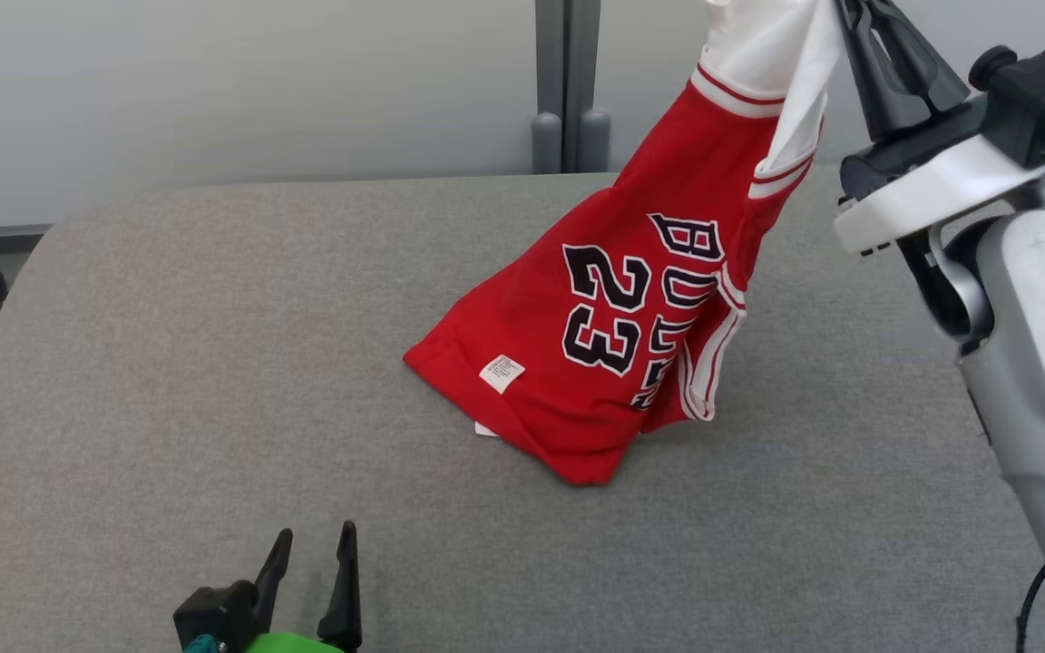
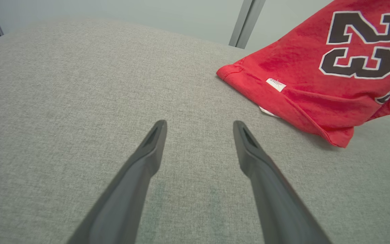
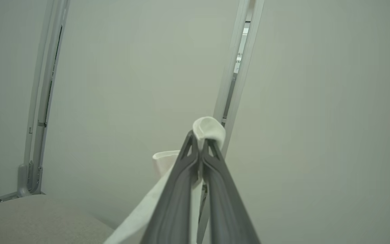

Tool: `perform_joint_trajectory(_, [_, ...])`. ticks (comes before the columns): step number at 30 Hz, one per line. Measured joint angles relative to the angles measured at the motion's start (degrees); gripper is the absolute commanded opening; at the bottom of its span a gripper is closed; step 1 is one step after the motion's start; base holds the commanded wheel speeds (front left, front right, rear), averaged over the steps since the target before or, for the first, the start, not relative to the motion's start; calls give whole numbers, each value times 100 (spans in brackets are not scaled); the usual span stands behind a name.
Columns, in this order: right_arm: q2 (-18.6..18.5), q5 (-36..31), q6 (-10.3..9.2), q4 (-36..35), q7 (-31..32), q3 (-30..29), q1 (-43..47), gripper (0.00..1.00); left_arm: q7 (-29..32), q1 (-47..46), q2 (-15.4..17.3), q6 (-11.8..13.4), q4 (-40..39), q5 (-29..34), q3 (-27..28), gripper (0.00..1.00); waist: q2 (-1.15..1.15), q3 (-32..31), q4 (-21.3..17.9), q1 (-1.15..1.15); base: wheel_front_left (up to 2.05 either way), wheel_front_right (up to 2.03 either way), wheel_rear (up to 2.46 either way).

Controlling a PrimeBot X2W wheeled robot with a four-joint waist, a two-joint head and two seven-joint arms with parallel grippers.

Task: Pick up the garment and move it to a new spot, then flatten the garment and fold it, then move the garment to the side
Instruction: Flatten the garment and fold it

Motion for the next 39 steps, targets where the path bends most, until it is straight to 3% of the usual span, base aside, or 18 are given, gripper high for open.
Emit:
perform_joint_trajectory(5, [-359,-250,0,437,328,79,-370,0,1,-82,-2,-4,-26,25,-174,100,0,184,23,0,0,0,0])
perform_joint_trajectory(11, [-702,-684,0,1493,411,-165,-847,0,1,-534,0,-8,-166,19,-344,100,0,595,162,0,0,0,0])
perform_joint_trajectory(12, [-739,-814,0,1727,400,-299,-910,10,0,-606,0,-8,-180,18,-386,100,0,681,195,0,0,0,0])
perform_joint_trajectory(13, [-771,-959,0,1971,378,-470,-970,42,0,-683,0,-9,-194,19,-441,100,0,763,230,0,0,0,0])
perform_joint_trajectory(14, [-791,-1091,0,2175,364,-642,-1008,100,0,-743,1,-9,-201,19,-490,100,0,827,260,0,0,0,0])
perform_joint_trajectory(19, [-761,-1673,0,3030,51,-1631,-1033,100,0,-925,-2,-13,-194,5,-611,100,0,1147,475,0,0,0,0])
perform_joint_trajectory(26, [-246,-1856,0,3334,-318,-1864,-371,100,1,-893,-1,-13,-160,-35,-513,100,0,1232,655,0,0,0,0])
perform_joint_trajectory(31, [143,-1645,0,3125,-371,-1478,332,100,0,-821,-1,-13,-123,5,-469,100,0,1098,569,0,0,0,0])
perform_joint_trajectory(39, [595,-1082,0,1960,-378,-1171,1766,100,0,-698,-1,-13,-162,16,-434,100,0,865,387,0,0,0,0])
